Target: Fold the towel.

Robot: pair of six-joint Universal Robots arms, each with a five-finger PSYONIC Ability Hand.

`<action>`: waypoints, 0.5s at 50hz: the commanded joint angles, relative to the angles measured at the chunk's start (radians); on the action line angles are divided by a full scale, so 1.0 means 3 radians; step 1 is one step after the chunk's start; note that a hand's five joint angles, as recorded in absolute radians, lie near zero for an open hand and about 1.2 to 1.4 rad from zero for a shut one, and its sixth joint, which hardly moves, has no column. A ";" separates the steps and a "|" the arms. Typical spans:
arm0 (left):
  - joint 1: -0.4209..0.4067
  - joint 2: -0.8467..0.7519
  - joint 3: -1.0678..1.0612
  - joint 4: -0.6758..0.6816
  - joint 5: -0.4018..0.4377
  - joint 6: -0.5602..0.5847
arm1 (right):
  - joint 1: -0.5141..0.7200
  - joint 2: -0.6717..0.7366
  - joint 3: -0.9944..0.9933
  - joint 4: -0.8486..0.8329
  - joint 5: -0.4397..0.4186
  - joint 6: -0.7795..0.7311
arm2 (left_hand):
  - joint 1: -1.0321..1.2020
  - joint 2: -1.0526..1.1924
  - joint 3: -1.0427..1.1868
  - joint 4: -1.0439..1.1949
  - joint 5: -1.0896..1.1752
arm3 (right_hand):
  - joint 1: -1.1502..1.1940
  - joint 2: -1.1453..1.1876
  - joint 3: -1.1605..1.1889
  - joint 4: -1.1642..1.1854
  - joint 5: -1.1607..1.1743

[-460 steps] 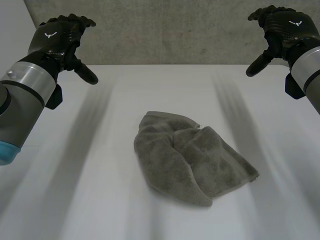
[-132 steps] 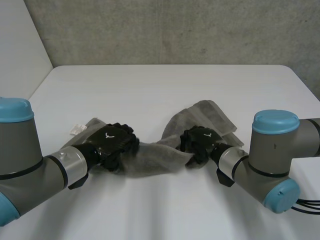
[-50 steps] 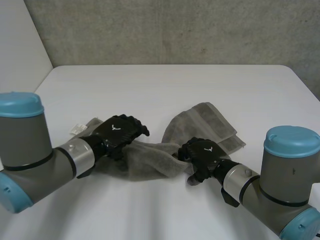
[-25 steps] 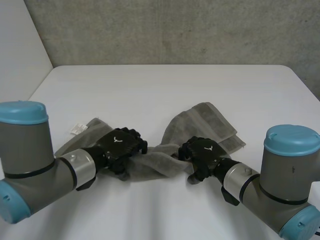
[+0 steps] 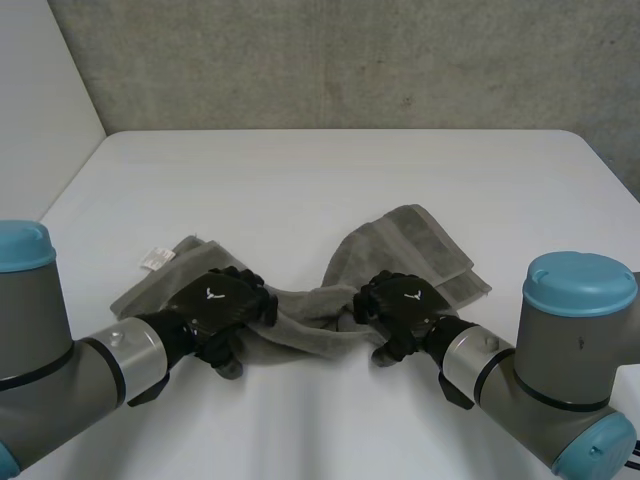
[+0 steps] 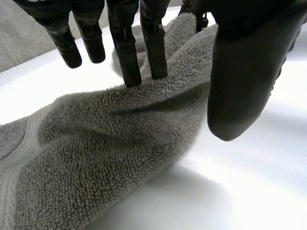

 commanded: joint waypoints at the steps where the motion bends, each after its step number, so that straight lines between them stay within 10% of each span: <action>1: -0.0018 -0.0281 0.0157 0.0121 -0.0005 0.0000 | 0.0040 0.0056 -0.0001 -0.0044 0.0015 -0.0005 | -0.0043 -0.0048 -0.0143 -0.0167 -0.0045 | 0.0045 0.0039 -0.0070 -0.0199 0.0036; 25: -0.0422 -0.0338 0.0469 0.0300 -0.0010 -0.0046 | 0.0066 0.0077 -0.0011 -0.0044 0.0015 0.0000 | -0.1472 -0.1477 -0.0143 -0.0167 -0.1473 | 0.0045 0.0039 -0.0070 -0.0199 0.0036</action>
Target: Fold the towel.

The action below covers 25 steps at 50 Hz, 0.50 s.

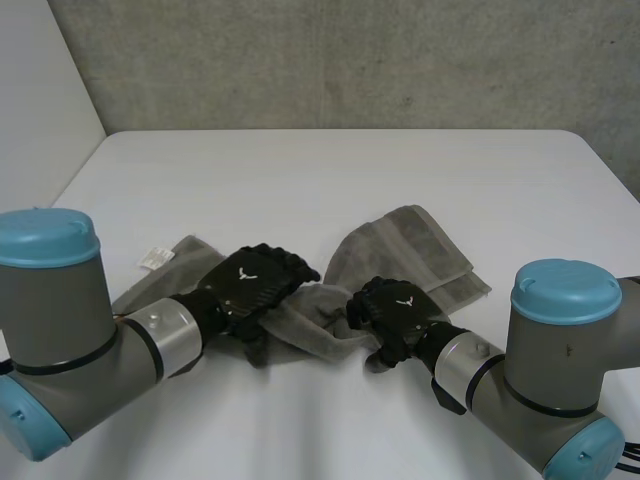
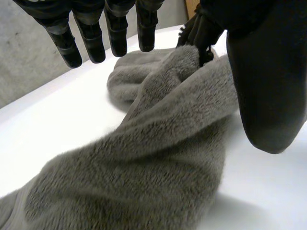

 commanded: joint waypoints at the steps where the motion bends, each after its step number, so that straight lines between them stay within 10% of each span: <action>1: -0.0096 -0.0055 0.0078 -0.0019 -0.0003 0.0002 | -0.0020 -0.0003 -0.0001 0.0000 0.0000 0.0001 | -0.0304 -0.0172 -0.0143 -0.0167 -0.0137 | 0.0025 0.0039 -0.0071 -0.0199 0.0029; 25: 0.0082 -0.0194 0.0012 -0.0141 -0.0013 0.0043 | -0.0056 -0.0008 -0.0042 0.0000 0.0000 0.0001 | 0.1076 0.1208 -0.0143 -0.0167 0.1243 | 0.0025 0.0039 -0.0071 -0.0199 0.0029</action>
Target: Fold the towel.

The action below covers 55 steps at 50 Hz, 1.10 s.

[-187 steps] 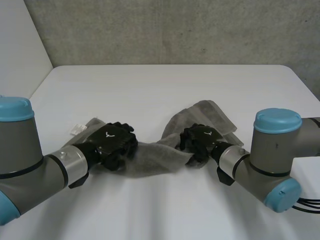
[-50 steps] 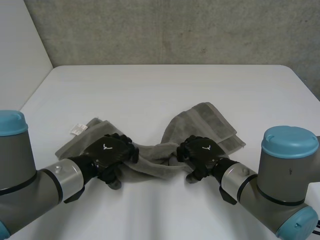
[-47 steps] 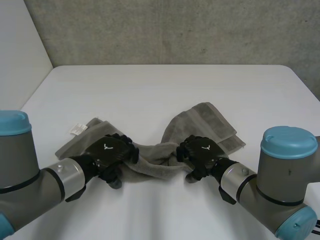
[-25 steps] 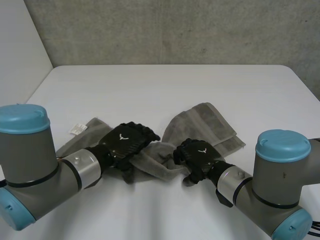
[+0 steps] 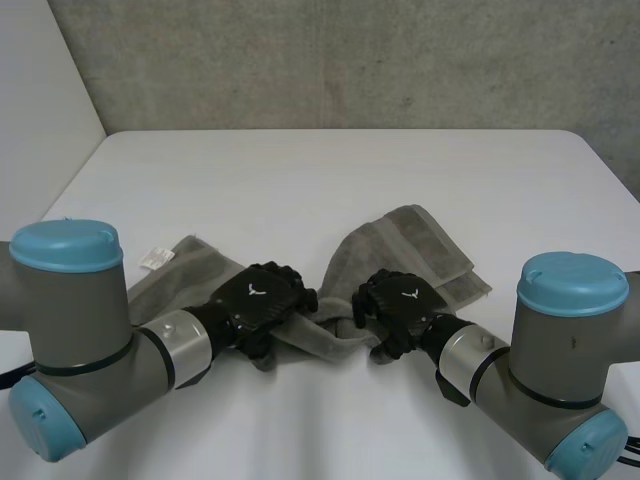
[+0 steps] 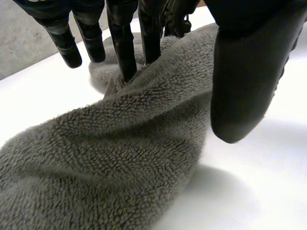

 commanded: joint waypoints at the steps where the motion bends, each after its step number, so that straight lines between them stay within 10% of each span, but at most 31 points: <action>1: 0.0133 0.0048 -0.0053 -0.0072 -0.0001 0.0002 | 0.0004 0.0000 -0.0001 0.0000 0.0000 0.0000 | 0.0105 0.0080 -0.0143 -0.0167 0.0090 | 0.0025 0.0039 -0.0071 -0.0199 0.0029; 24: 0.0230 0.0130 -0.0186 -0.0067 0.0030 0.0007 | 0.0061 -0.0128 0.0250 -0.0020 -0.0005 0.0000 | -0.0013 -0.0038 -0.0143 -0.0167 -0.0028 | 0.0073 0.0087 -0.0071 -0.0199 0.0077; 35: 0.0159 -0.0028 -0.0023 -0.0062 0.0009 0.0007 | 0.0112 -0.0062 0.0153 -0.0123 -0.0031 0.0005 | 0.2761 0.2736 -0.0143 -0.0167 0.2746 | 0.2028 0.2042 -0.0071 -0.0199 0.2032; 55: 0.0205 0.0973 0.0100 -0.0073 0.0009 -0.0668 | -0.0082 -0.1094 -0.0036 0.0444 -0.0542 0.0005 | 0.2765 0.2740 -0.0143 -0.0167 0.2750 | 0.2028 0.2042 -0.0071 -0.0199 0.2032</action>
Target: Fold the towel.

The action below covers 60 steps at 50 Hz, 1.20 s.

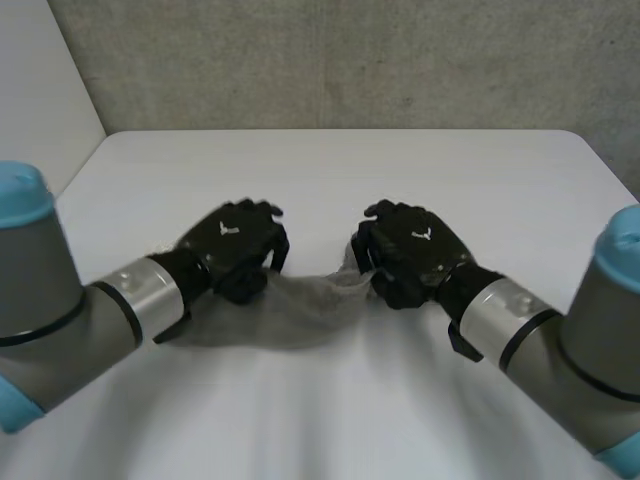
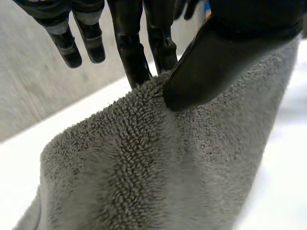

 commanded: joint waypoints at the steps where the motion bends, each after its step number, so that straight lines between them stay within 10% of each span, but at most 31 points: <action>1: 0.0056 0.0381 -0.0068 -0.0010 -0.0011 -0.0183 | -0.0032 -0.0209 -0.0049 0.0372 -0.0298 -0.0034 | 0.0353 0.0400 -0.0143 -0.0167 0.0267 | 0.0358 0.0430 -0.0071 -0.0199 0.0233; 12: 0.0256 0.0048 0.0132 0.0225 -0.0006 -0.0153 | -0.0103 0.0430 -0.0795 0.0668 -0.0415 -0.0581 | 0.0353 0.0400 -0.0143 -0.0167 0.0267 | 0.0358 0.0430 -0.0071 -0.0199 0.0233; 24: -0.0107 -0.0286 0.1609 0.1128 -0.0440 -0.0357 | -0.0063 0.0937 -0.3213 0.0419 -0.0037 -0.0822 | 0.0353 0.0400 -0.0143 -0.0167 0.0267 | 0.0358 0.0430 -0.0071 -0.0199 0.0233; 34: -0.0082 0.0503 0.0817 0.1698 -0.0405 -0.1186 | -0.0078 0.0261 -0.2176 0.0126 -0.0287 -0.0515 | 0.0353 0.0400 -0.0143 -0.0167 0.0267 | 0.0358 0.0430 -0.0071 -0.0199 0.0233; 50: 0.0154 0.0110 -0.0937 0.1335 0.0142 -0.0137 | -0.0231 0.0394 -0.0565 0.0408 -0.0354 -0.1650 | 0.0353 0.0400 -0.0143 -0.0167 0.0267 | 0.0358 0.0430 -0.0071 -0.0199 0.0233; 51: 0.0149 0.0013 -0.0952 0.1254 0.0142 -0.0107 | -0.0226 0.0496 -0.0525 0.0428 -0.0313 -0.1756 | -0.0441 -0.0393 -0.0143 -0.0167 -0.0526 | 0.0358 0.0430 -0.0071 -0.0199 0.0233; 53: 0.0148 -0.0074 -0.0947 0.1166 0.0147 -0.0097 | -0.0211 0.0578 -0.0499 0.0464 -0.0287 -0.1818 | -0.1261 -0.1213 -0.0143 -0.0167 -0.1347 | -0.0030 0.0042 -0.0071 -0.0199 -0.0155; 55: 0.0154 -0.0161 -0.0902 0.1039 0.0147 -0.0081 | -0.0231 0.0650 -0.0448 0.0555 -0.0292 -0.1824 | -0.1952 -0.1904 -0.0143 -0.0167 -0.2038 | -0.3714 -0.3643 -0.0071 -0.0199 -0.3840; 60: 0.0179 -0.0156 -0.0769 0.0992 0.0132 -0.0086 | -0.0226 0.0614 -0.0422 0.0587 -0.0262 -0.1671 | -0.2288 -0.2241 -0.0143 -0.0167 -0.2374 | -0.3714 -0.3643 -0.0071 -0.0199 -0.3840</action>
